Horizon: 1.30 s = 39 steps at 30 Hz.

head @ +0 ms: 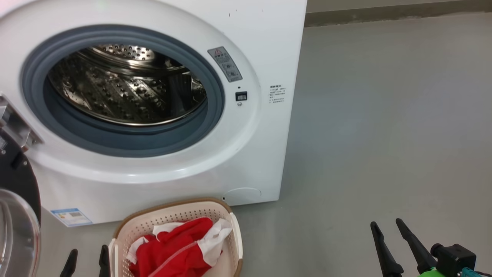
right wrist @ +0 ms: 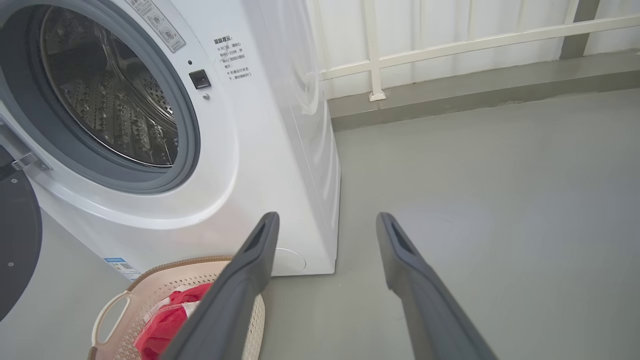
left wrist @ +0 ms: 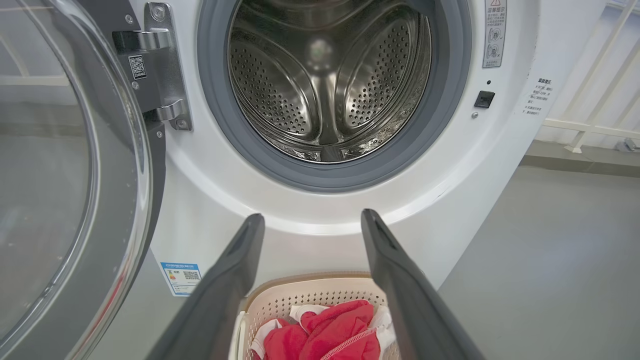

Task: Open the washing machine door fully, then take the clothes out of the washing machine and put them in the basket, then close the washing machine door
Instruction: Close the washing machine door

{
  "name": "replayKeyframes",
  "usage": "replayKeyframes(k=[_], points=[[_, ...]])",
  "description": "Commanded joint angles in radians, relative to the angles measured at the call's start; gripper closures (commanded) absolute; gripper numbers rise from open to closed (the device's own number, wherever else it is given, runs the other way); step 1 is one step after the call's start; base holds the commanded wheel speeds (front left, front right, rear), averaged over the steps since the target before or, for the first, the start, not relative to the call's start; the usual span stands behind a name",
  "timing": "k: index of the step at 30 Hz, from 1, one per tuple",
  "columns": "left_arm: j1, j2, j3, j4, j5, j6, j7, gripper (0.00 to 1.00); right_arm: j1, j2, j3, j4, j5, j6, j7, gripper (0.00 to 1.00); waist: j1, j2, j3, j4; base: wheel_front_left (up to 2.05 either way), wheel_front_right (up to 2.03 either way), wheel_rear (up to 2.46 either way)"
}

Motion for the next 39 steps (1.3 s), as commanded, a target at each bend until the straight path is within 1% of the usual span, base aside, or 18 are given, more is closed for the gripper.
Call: replayKeyframes(k=[1, 12, 25, 34, 39], points=[[-0.028, 0.012, 0.028, -0.024, 0.011, -0.003, -0.005, 0.00, -0.019, -0.013, 0.021, -0.025, 0.001, 0.002, -0.012, 0.00, -0.0001, 0.0000, 0.002, 0.001, -1.25, 1.25, 0.00], [-0.034, 0.019, 0.018, -0.031, -0.001, -0.003, -0.005, 0.00, -0.023, -0.007, 0.015, -0.031, -0.005, 0.002, -0.012, 0.00, -0.0001, 0.0000, 0.019, 0.004, -1.09, 1.09, 0.00], [-0.044, 0.021, 0.014, -0.026, -0.017, -0.003, -0.005, 0.00, -0.024, -0.005, 0.008, -0.033, -0.009, 0.002, -0.012, 0.00, -0.0001, 0.0000, 0.023, 0.017, -0.08, 0.08, 0.00], [-0.044, 0.009, 0.016, -0.014, -0.028, -0.003, -0.005, 0.00, -0.021, -0.011, 0.018, -0.028, -0.008, 0.002, -0.012, 0.00, -0.0001, 0.0000, 0.015, 0.074, 0.00, 0.00, 0.00], [-0.039, -0.004, 0.022, 0.003, -0.032, -0.003, -0.005, 0.00, -0.027, -0.020, 0.035, -0.019, -0.005, 0.002, -0.012, 0.00, -0.0001, 0.0000, 0.009, 0.136, 0.00, 0.00, 0.00]])
